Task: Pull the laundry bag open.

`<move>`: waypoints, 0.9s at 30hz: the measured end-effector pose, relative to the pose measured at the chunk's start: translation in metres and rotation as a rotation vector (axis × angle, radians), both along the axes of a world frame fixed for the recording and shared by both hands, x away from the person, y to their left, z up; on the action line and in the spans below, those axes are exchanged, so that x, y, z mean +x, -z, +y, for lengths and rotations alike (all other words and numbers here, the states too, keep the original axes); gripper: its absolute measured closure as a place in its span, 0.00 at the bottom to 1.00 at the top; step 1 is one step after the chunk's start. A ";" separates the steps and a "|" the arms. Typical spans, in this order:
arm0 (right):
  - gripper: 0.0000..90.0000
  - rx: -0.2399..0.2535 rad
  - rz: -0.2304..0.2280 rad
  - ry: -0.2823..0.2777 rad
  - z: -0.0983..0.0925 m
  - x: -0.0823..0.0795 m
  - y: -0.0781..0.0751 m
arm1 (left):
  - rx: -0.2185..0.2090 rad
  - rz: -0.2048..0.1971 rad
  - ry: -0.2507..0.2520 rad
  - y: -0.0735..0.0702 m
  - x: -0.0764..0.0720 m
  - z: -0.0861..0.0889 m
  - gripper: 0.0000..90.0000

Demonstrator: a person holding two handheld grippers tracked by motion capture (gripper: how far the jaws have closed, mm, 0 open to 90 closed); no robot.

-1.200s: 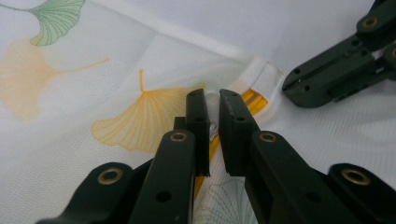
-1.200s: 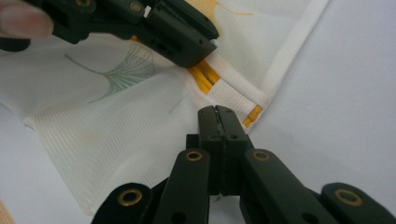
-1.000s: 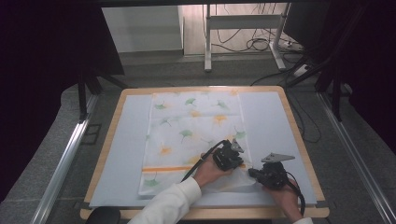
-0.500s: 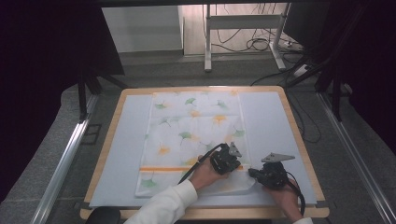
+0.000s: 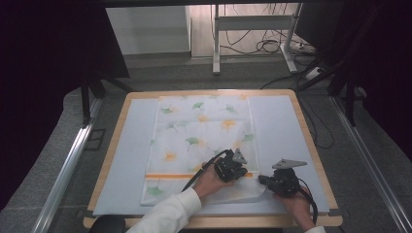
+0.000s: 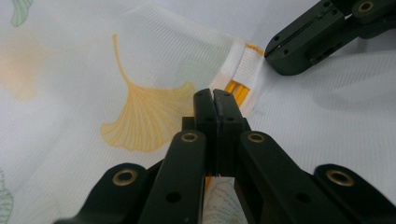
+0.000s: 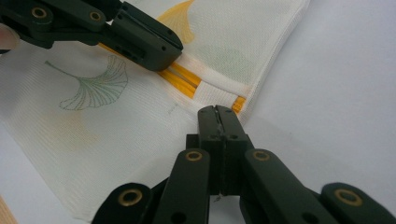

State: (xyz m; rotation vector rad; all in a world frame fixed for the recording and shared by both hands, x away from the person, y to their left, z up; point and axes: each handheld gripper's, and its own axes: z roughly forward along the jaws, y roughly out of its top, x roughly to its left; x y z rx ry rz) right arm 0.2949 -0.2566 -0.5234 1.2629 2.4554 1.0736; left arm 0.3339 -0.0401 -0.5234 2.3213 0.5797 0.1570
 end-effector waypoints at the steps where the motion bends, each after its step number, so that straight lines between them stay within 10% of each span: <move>1: 1.00 0.001 0.001 0.000 0.000 0.000 0.000 | 0.004 0.000 0.002 0.000 0.000 0.001 1.00; 27: 1.00 0.011 0.003 0.000 -0.001 0.001 0.001 | 0.027 -0.017 -0.007 -0.001 -0.008 0.027 1.00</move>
